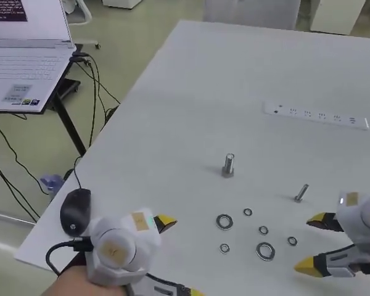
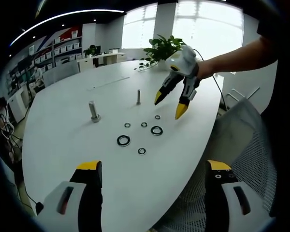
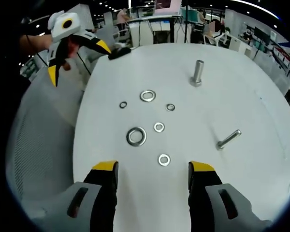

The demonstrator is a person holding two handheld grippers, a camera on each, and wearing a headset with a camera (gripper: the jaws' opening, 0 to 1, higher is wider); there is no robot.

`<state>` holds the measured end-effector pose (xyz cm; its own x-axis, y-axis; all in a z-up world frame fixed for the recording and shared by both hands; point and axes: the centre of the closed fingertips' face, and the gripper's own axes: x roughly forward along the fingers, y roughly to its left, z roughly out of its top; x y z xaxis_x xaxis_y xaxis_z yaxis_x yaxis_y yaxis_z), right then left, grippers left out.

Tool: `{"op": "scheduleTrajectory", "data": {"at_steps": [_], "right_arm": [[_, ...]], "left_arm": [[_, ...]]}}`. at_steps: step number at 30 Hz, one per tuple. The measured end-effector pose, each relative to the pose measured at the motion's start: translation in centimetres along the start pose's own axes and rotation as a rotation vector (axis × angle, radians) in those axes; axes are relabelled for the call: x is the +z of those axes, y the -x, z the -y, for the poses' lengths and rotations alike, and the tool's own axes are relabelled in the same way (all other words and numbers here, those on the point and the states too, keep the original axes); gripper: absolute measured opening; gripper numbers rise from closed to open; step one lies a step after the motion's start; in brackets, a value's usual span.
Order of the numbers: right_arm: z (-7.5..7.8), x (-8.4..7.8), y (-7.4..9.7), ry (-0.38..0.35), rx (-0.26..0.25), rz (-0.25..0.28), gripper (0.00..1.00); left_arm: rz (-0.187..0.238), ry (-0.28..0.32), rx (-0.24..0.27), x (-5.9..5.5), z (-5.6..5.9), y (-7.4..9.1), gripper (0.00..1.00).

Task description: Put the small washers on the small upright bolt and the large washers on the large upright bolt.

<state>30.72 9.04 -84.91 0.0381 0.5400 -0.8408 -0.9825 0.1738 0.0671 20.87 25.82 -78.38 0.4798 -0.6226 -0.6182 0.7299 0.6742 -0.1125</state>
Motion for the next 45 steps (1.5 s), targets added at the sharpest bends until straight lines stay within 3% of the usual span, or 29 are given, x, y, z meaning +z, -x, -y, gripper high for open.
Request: {"op": "scheduleTrajectory", "data": {"at_steps": [10,22,23,32,45], "right_arm": [[0.5,0.2,-1.0,0.039,0.004,-0.046,0.48],[0.8,-0.8,-2.2,0.132,0.016,-0.157,0.34],[1.2,-1.3,-2.2,0.175,-0.004,-0.195,0.32],[1.1,-0.9,-2.6,0.17,0.008,-0.206,0.3],[1.4,-1.0,-2.7,0.19,0.004,-0.289,0.21]], "left_arm": [[-0.001,-0.003,-0.012,-0.2,0.1,0.1,0.88],[0.002,-0.018,-0.02,-0.2,0.0,0.2,0.87],[0.002,-0.028,-0.021,-0.2,0.1,0.2,0.87],[-0.008,-0.035,-0.027,-0.4,0.1,0.4,0.87],[-0.006,-0.041,-0.042,-0.3,0.4,0.3,0.84]]}}
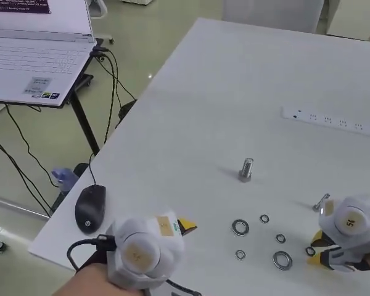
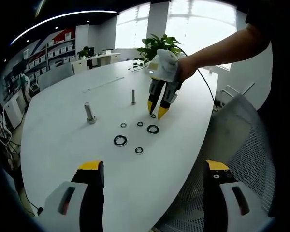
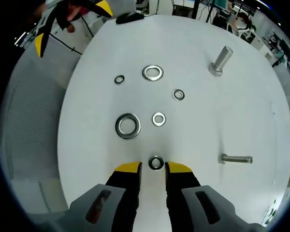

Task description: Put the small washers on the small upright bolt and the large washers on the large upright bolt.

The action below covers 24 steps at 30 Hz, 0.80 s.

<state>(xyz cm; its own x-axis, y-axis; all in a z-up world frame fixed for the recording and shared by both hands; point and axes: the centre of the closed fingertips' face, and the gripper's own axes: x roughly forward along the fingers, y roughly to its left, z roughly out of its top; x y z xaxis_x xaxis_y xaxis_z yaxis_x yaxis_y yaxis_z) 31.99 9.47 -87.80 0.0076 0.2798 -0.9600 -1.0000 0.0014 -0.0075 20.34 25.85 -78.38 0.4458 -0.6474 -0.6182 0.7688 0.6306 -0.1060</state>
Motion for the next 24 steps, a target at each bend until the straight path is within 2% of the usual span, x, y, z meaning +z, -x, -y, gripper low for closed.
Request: {"op": "scheduleTrajectory", "data": {"at_steps": [8,13,24], "right_arm": [[-0.06,0.17,-0.03,0.028,-0.012,-0.034,0.15],[-0.16,0.05,-0.02,0.027,-0.015,-0.029,0.14],[0.11,-0.08,-0.07,-0.021,-0.023,-0.023,0.12]], "left_arm": [[0.007,0.004,-0.002,0.01,0.3,0.0,0.84],[0.008,0.002,0.001,-0.02,0.34,0.07,0.83],[0.015,0.0,0.008,0.27,0.57,0.28,0.82]]}}
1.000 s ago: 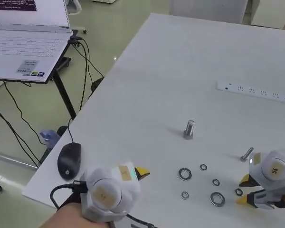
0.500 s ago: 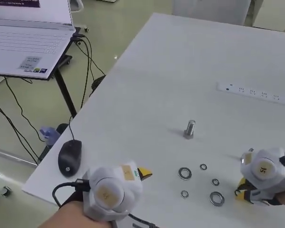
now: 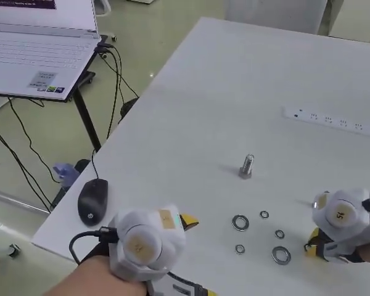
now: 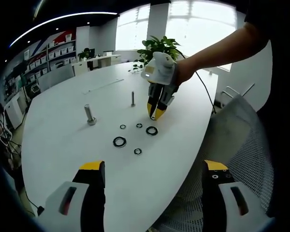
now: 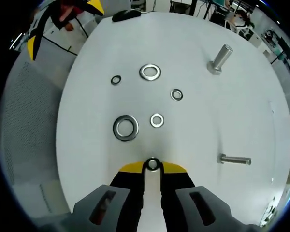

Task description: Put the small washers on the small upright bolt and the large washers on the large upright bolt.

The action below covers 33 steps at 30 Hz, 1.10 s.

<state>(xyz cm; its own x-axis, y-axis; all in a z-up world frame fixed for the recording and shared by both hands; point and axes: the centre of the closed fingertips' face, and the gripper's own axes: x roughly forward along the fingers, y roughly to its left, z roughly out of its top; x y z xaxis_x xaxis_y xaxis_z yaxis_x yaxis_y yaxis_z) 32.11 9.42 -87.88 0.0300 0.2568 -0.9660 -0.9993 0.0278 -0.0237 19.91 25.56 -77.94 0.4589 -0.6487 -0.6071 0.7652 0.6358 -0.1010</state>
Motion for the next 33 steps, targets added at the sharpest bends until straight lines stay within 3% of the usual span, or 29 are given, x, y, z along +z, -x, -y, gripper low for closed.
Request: {"op": "scheduleTrajectory", "data": {"at_steps": [11,22,33], "right_arm": [[0.4,-0.5,1.1,-0.058,0.023,0.002,0.12],[1.9,-1.3,4.2,-0.12,0.008,0.01,0.12],[3.8,-0.6,7.5,-0.158,-0.025,0.034,0.12]], "left_arm": [[0.002,0.002,0.002,0.0,0.0,-0.1,0.82],[-0.003,0.006,0.026,-0.5,-1.2,0.1,0.86],[0.013,0.012,0.042,-0.1,-2.1,0.1,0.89]]}}
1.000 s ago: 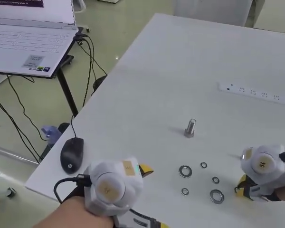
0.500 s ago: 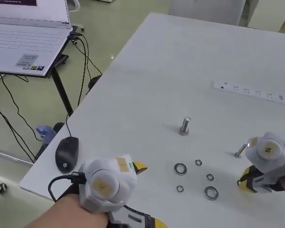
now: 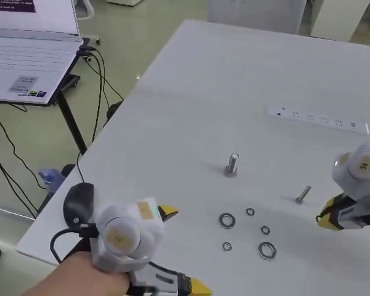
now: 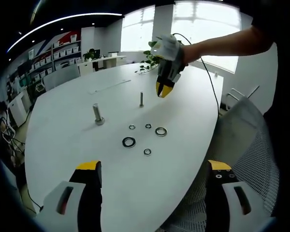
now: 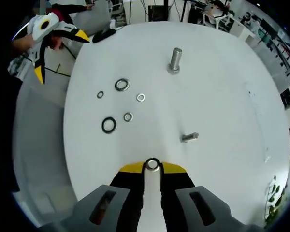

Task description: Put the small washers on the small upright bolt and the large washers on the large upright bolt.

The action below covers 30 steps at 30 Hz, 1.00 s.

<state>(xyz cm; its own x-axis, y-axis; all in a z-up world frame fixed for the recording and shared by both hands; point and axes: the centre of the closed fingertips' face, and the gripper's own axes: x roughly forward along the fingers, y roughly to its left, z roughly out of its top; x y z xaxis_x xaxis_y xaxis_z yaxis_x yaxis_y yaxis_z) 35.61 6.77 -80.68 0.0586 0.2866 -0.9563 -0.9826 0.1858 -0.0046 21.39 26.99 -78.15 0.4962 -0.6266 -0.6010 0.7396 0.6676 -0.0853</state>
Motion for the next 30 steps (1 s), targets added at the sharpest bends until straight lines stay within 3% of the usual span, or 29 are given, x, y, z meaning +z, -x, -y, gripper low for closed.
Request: {"op": "scheduleTrajectory", "data": {"at_steps": [7,11,19,30], "right_arm": [[1.7,1.1,1.2,0.004,-0.024,0.005,0.12],[2.6,1.8,1.4,0.015,-0.038,0.008,0.12],[4.2,2.7,0.8,0.025,-0.058,-0.005,0.12],[5.4,2.7,-0.5,0.025,-0.052,-0.033,0.12]], "left_arm": [[0.0,0.0,0.001,0.1,0.0,-0.1,0.9],[0.022,0.017,0.0,0.6,0.0,0.0,0.89],[0.009,0.014,0.001,0.3,-0.1,-0.1,0.89],[0.001,0.021,-0.007,0.2,0.0,-0.3,0.89]]}}
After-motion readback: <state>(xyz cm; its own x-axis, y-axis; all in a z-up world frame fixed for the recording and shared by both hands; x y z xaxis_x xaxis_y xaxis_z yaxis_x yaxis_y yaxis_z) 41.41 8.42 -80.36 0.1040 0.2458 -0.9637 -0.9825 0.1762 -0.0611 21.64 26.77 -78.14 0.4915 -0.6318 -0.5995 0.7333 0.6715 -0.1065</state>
